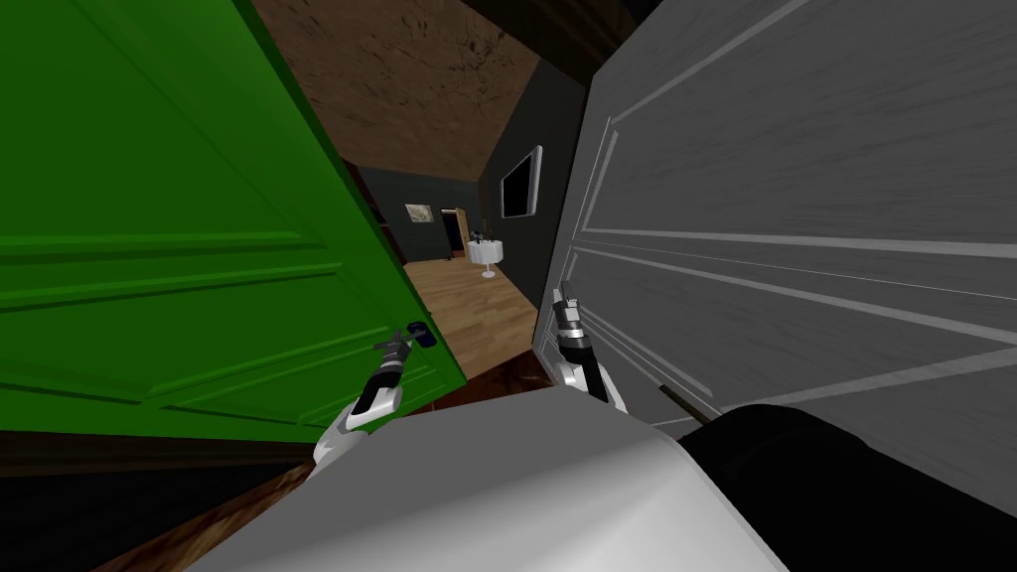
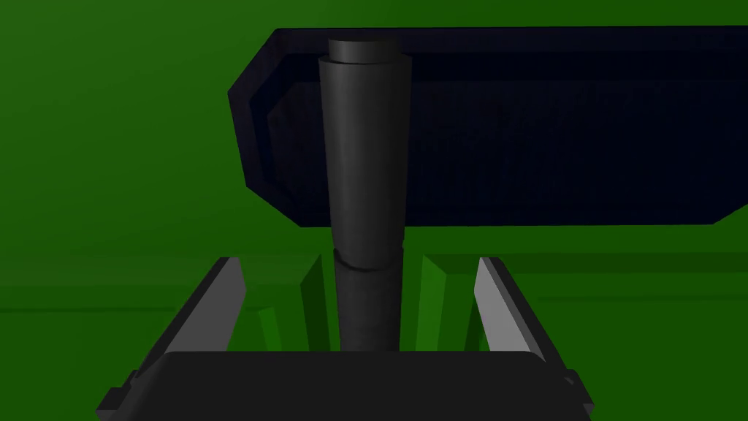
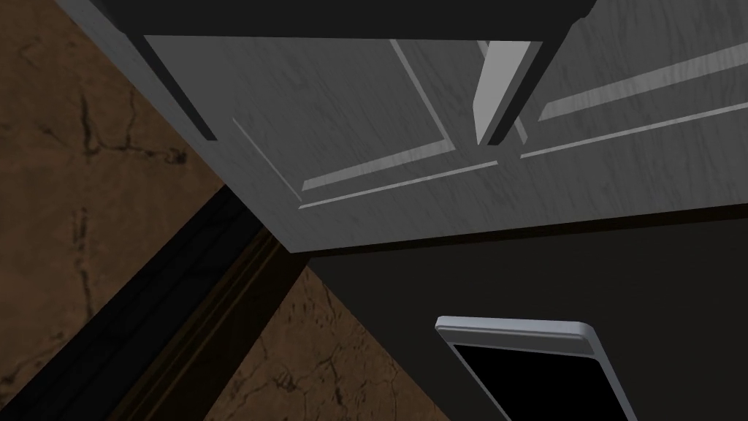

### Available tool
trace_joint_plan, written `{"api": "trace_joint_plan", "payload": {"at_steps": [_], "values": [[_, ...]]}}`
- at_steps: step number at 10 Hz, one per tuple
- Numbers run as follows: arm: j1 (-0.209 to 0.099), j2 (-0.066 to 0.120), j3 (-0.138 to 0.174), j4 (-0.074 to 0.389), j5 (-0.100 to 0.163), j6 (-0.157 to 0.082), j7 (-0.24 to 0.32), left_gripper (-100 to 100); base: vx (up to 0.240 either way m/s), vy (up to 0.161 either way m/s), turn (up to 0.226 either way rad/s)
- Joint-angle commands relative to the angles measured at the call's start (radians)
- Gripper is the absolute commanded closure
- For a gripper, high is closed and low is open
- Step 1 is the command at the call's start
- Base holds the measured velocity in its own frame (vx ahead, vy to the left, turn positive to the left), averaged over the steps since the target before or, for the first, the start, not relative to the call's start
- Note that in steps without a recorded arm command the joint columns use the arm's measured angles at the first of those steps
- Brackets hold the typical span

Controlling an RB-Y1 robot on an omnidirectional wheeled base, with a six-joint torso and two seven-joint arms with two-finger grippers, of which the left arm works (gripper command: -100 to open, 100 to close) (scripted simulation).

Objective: Pull the door open

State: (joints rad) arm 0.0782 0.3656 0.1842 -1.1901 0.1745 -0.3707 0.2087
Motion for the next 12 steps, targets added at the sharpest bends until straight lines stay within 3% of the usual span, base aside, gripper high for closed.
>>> {"api": "trace_joint_plan", "payload": {"at_steps": [1,2,7,12], "values": [[0.0,0.0,0.0,0.0,0.0,0.0,0.0,-100,0.081,0.012,-0.021],[0.0,0.0,0.0,0.0,0.0,0.0,0.0,100,-0.011,0.002,0.02],[0.0,0.0,0.0,0.0,0.0,0.0,0.0,100,-0.015,-0.002,-0.001],[0.03,0.001,0.007,-0.025,0.003,0.002,0.005,100,-0.183,0.047,-0.197]]}}
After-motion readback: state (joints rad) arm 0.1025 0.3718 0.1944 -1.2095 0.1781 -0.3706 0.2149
